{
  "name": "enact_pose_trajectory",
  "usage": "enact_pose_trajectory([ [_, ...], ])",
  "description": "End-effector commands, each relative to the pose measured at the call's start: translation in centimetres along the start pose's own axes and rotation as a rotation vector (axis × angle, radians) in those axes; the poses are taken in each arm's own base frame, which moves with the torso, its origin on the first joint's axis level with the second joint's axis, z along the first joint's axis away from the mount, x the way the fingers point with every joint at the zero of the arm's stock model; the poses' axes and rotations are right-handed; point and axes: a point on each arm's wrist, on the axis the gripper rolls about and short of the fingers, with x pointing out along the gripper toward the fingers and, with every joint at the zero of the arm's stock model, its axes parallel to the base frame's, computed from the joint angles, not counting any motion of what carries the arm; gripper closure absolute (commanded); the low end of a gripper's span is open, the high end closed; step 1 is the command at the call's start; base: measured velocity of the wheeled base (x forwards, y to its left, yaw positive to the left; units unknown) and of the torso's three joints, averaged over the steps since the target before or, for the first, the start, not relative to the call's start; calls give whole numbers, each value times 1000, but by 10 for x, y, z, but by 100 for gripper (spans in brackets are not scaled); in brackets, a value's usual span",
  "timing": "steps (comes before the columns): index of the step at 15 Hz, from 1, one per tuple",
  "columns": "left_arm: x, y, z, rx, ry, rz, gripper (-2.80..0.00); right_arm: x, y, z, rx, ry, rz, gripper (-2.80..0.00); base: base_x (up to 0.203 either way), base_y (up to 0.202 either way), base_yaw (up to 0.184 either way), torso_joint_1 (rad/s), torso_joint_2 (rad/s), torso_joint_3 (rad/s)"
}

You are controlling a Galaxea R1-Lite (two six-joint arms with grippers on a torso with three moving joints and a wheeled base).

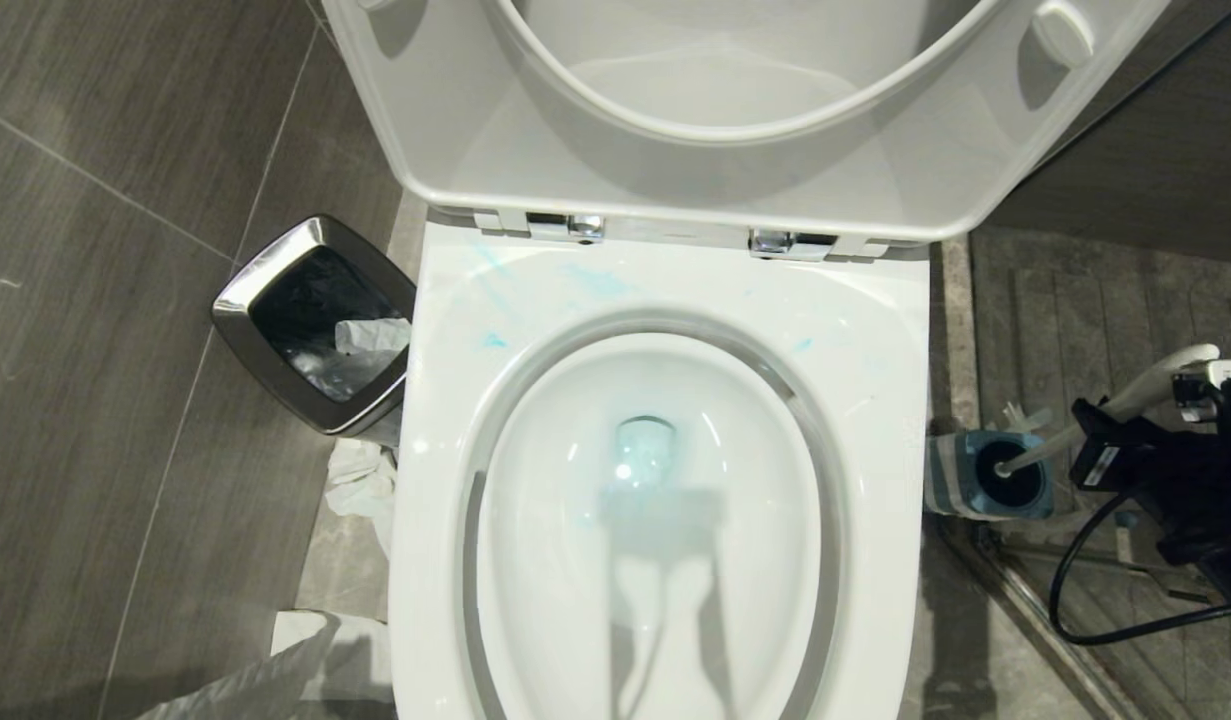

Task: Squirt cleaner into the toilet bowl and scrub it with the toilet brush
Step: Scrub the toilet bowl

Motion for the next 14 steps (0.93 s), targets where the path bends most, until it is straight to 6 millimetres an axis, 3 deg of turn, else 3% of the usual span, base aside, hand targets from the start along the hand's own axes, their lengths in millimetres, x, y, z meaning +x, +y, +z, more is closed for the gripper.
enact_pose_trajectory([
  [1,1,0,-2,0,8,1,0,-4,2,10,-6,-46,11,0,0,0,0,0,0,0],
  [7,1,0,-2,0,8,1,0,-15,0,41,-19,-170,0,0,0,0,0,0,0,0],
  [14,1,0,-2,0,8,1,0,-41,-4,113,-21,-437,-19,0,0,0,0,0,0,0],
])
